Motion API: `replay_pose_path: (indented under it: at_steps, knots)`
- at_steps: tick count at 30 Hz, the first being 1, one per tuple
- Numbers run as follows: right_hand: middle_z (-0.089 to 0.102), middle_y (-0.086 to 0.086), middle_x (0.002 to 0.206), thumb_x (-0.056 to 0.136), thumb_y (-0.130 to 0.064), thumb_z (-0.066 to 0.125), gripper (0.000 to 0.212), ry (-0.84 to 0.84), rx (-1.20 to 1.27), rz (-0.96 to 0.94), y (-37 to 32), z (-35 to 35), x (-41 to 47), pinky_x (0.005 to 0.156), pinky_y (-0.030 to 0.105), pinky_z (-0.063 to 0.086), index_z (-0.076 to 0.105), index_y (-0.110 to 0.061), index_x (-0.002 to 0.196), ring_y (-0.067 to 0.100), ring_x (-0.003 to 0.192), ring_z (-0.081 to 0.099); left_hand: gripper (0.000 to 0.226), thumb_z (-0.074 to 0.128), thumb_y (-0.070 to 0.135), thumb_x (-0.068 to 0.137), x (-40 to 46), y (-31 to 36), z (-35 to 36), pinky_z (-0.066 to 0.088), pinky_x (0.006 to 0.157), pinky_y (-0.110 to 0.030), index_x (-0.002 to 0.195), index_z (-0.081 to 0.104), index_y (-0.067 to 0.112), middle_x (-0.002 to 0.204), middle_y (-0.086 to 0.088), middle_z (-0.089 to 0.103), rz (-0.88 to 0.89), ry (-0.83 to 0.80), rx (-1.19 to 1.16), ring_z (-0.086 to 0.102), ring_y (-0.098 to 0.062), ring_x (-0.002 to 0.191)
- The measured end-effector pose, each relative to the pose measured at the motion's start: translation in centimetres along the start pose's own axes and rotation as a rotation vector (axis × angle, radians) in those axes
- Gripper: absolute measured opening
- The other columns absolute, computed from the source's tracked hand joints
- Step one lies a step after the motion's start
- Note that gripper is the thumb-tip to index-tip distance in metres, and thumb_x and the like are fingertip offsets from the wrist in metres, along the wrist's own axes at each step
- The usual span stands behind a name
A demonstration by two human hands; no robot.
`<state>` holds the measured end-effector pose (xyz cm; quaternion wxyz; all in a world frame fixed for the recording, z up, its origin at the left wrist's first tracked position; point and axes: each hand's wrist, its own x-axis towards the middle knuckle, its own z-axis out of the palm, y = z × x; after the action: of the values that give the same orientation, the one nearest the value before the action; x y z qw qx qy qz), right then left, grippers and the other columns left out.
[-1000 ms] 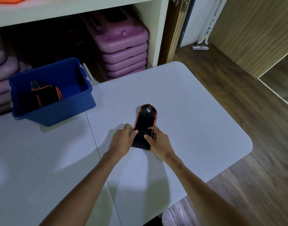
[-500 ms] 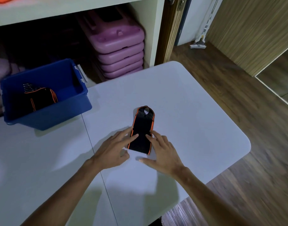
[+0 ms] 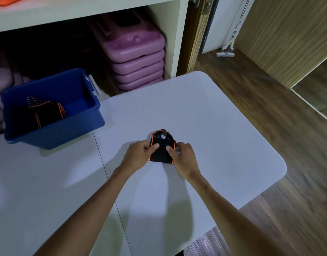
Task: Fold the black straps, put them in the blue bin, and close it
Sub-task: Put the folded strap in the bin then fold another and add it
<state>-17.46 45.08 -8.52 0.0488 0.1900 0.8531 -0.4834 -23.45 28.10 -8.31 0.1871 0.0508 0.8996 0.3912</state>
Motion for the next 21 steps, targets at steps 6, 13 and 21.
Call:
replay_pose_path:
  at_steps: [6,13,21]
  knots:
    - [0.061,0.003,0.099,0.092,-0.030,0.061,0.041,-0.062,0.027,0.074,-1.6,-0.2,1.7,0.072,0.026,0.046,0.057,-0.007,0.125,0.018,0.091,0.058,0.052,0.064,0.034,0.087,0.6,1.0,0.8,0.044,0.085,-0.030,0.130,0.046,0.010,0.120,-0.007,0.052,-0.160,0.048,-0.188,0.056,-0.020,0.107]
    - [0.062,-0.008,0.079,0.088,-0.020,0.069,0.019,-0.266,0.134,0.097,-1.6,-1.6,1.9,0.063,0.015,0.045,0.067,-0.009,0.102,0.007,0.073,0.060,0.019,0.066,0.014,0.087,0.5,1.7,-1.8,0.047,0.074,-0.021,0.105,0.063,0.014,0.100,-0.001,0.067,-0.255,-0.195,-0.396,0.062,-0.021,0.101]
    - [0.067,0.007,0.090,0.085,-0.019,0.073,0.021,-0.470,0.143,-0.088,-7.0,-1.5,2.7,0.081,0.032,0.048,0.064,-0.011,0.103,0.014,0.082,0.062,0.030,0.077,0.023,0.077,-3.1,0.8,-7.1,0.053,0.085,-0.038,0.103,0.063,0.015,0.107,-0.010,0.067,-0.174,0.021,-0.469,0.063,-0.024,0.102]
